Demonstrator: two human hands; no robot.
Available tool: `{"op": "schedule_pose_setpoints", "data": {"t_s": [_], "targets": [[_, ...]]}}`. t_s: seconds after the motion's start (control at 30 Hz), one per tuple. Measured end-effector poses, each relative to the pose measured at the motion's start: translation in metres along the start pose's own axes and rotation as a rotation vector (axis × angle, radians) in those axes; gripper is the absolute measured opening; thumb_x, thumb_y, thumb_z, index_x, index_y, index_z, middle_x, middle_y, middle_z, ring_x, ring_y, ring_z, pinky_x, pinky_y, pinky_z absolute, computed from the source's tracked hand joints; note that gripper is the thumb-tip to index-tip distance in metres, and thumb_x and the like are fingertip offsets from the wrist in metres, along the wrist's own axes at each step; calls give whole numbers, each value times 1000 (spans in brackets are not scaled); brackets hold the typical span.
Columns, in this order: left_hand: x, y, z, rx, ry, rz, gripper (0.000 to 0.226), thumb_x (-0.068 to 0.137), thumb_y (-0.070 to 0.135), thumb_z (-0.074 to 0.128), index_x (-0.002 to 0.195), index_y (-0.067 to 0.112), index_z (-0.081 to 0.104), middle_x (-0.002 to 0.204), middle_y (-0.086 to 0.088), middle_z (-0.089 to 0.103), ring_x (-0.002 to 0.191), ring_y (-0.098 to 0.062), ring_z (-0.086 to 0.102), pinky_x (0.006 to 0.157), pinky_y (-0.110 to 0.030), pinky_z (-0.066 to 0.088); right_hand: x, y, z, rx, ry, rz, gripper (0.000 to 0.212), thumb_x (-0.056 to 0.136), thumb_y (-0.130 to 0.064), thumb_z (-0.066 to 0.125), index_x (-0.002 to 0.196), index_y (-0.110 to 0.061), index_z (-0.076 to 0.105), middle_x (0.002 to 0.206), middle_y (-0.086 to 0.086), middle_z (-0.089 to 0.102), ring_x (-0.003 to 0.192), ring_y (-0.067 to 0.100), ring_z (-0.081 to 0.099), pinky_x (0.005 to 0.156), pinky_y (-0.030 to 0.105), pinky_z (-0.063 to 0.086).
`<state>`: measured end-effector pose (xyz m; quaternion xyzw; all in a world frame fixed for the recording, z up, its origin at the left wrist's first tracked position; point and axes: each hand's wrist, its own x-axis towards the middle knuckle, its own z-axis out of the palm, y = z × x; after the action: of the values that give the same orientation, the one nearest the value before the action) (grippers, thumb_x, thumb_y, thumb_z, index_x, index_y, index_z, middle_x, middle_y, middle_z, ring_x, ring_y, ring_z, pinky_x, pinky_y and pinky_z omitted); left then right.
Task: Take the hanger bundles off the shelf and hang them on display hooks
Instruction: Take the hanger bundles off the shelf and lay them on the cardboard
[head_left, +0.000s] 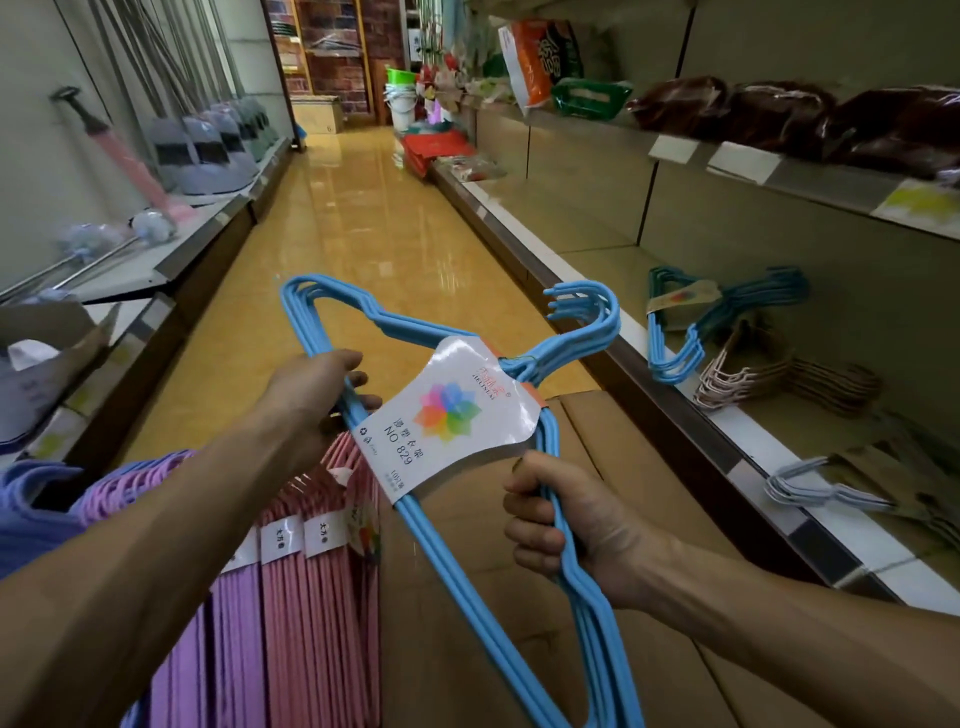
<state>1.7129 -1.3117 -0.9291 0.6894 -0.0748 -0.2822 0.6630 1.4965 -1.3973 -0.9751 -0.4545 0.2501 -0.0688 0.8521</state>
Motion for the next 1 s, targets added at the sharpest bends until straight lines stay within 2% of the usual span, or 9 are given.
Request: {"op": "schedule_pose_setpoints", "data": {"t_s": [0.1, 0.2, 0.33, 0.47, 0.57, 0.7, 0.83, 0.93, 1.0], "targets": [[4, 2, 0, 307, 32, 106, 31, 97, 23, 58, 123, 7, 50, 116, -18, 61, 95, -34, 63, 78, -43, 55, 1, -2, 1, -66, 54, -74, 38, 84, -5, 53, 54, -18, 36, 47, -1, 30, 35, 10, 30, 35, 22, 28], [-2, 8, 4, 488, 30, 284, 62, 95, 32, 60, 149, 17, 33, 127, -9, 56, 111, -30, 58, 99, -47, 49, 3, -3, 2, -219, 159, -146, 36, 85, -5, 58, 55, -15, 40, 48, 3, 32, 37, 14, 34, 40, 24, 29], [-19, 19, 25, 458, -166, 461, 47, 94, 39, 63, 134, 16, 56, 121, -1, 63, 111, -18, 60, 93, -36, 50, 6, 1, 6, -395, 276, -201, 18, 86, -15, 69, 79, -10, 53, 52, 4, 44, 41, 16, 42, 41, 27, 37], [-35, 20, 45, 427, -338, 497, 50, 88, 56, 62, 127, 25, 59, 112, 4, 71, 106, -13, 67, 96, -40, 52, 2, 8, 15, -438, 277, -210, 27, 86, -22, 74, 103, -4, 64, 51, -3, 55, 39, 10, 49, 40, 23, 41], [-41, 19, 55, 337, -383, 489, 62, 89, 59, 59, 137, 21, 49, 112, 2, 72, 102, -11, 69, 99, -43, 52, 2, 15, 21, -446, 279, -205, 26, 84, -26, 77, 100, -8, 68, 60, -3, 63, 42, 6, 54, 43, 21, 44], [-39, 21, 57, 289, -384, 468, 86, 74, 68, 63, 148, 31, 37, 127, -3, 65, 105, -14, 70, 103, -44, 48, 8, 26, 26, -472, 262, -203, 35, 80, -32, 81, 97, -5, 69, 73, 7, 67, 50, 14, 58, 47, 25, 48], [-35, 29, 53, 244, -405, 427, 80, 66, 71, 69, 133, 30, 54, 132, -4, 62, 117, -23, 63, 105, -46, 47, 14, 33, 30, -484, 223, -193, 41, 78, -33, 82, 100, -2, 67, 89, 21, 71, 63, 23, 65, 54, 29, 54], [-30, 31, 44, 207, -382, 383, 65, 71, 59, 72, 126, 26, 59, 125, -6, 66, 113, -23, 66, 103, -45, 49, 21, 33, 30, -481, 182, -156, 46, 79, -34, 82, 101, 1, 63, 85, 21, 66, 63, 20, 63, 56, 28, 56], [-25, 31, 37, 153, -366, 344, 56, 77, 51, 72, 123, 21, 60, 120, -9, 69, 109, -25, 68, 100, -44, 51, 27, 33, 28, -489, 128, -116, 48, 79, -32, 82, 105, 2, 59, 85, 20, 63, 67, 22, 64, 64, 34, 61]]}}
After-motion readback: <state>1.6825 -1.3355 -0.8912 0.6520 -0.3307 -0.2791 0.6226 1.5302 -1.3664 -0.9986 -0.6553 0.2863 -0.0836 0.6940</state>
